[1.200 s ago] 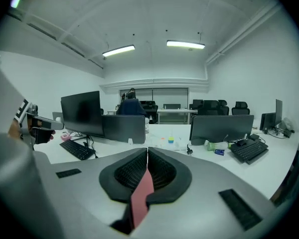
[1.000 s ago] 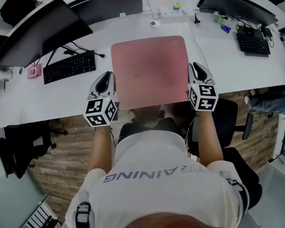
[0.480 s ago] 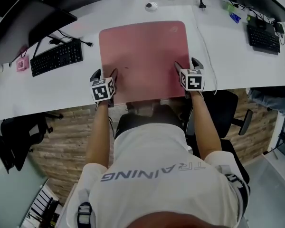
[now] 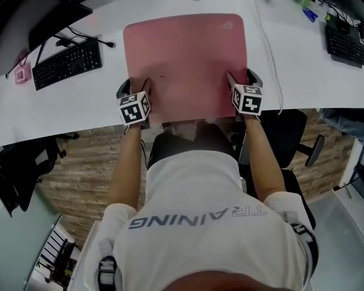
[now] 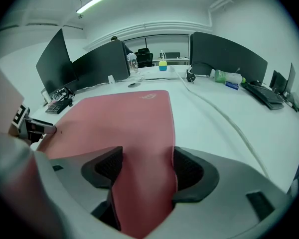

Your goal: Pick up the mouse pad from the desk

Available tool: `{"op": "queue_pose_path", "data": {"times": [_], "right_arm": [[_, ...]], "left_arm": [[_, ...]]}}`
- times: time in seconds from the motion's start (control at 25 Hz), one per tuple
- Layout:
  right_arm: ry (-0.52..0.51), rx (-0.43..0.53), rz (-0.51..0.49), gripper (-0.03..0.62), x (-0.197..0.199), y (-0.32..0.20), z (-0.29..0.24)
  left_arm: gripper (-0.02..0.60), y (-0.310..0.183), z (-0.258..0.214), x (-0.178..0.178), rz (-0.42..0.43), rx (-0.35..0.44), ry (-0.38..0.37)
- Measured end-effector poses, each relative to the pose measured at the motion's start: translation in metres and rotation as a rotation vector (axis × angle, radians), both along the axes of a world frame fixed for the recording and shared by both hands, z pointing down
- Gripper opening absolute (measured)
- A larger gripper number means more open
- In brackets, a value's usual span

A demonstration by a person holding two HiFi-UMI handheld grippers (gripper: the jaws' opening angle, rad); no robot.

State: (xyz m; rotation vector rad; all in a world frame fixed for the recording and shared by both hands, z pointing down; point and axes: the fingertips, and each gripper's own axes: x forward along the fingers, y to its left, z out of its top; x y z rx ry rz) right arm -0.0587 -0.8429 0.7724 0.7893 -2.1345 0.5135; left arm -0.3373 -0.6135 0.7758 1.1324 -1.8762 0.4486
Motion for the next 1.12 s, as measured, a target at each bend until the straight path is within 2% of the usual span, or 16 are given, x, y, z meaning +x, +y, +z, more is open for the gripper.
{"op": "queue_pose_path", "data": {"times": [0.12, 0.32, 0.48, 0.56, 0.68, 0.88, 1.12], "right_arm": [[0.002, 0.003, 0.014, 0.273, -0.005, 0.008, -0.001], [0.008, -0.009, 0.012, 0.207, -0.013, 0.015, 0.0], [0.044, -0.005, -0.036, 0.099, -0.019, 0.03, -0.005], [0.054, 0.014, -0.054, 0.061, -0.021, 0.037, -0.011], [0.012, 0.02, -0.042, 0.057, -0.027, 0.036, -0.029], [-0.04, 0.076, -0.056, 0.055, -0.039, 0.035, -0.077], [-0.133, 0.186, -0.025, 0.057, -0.039, 0.029, -0.155]], "left_arm": [[0.329, 0.001, -0.001, -0.001, -0.002, -0.002, 0.009], [0.291, 0.003, -0.001, 0.0, -0.003, -0.007, 0.006], [0.226, 0.007, -0.002, 0.012, 0.02, -0.001, 0.019], [0.154, 0.007, -0.007, 0.02, 0.047, 0.011, 0.026], [0.119, -0.003, -0.025, 0.021, 0.083, 0.051, 0.022], [0.106, -0.016, -0.075, 0.022, 0.137, 0.172, 0.009], [0.1, -0.032, -0.163, 0.012, 0.191, 0.335, -0.069]]}}
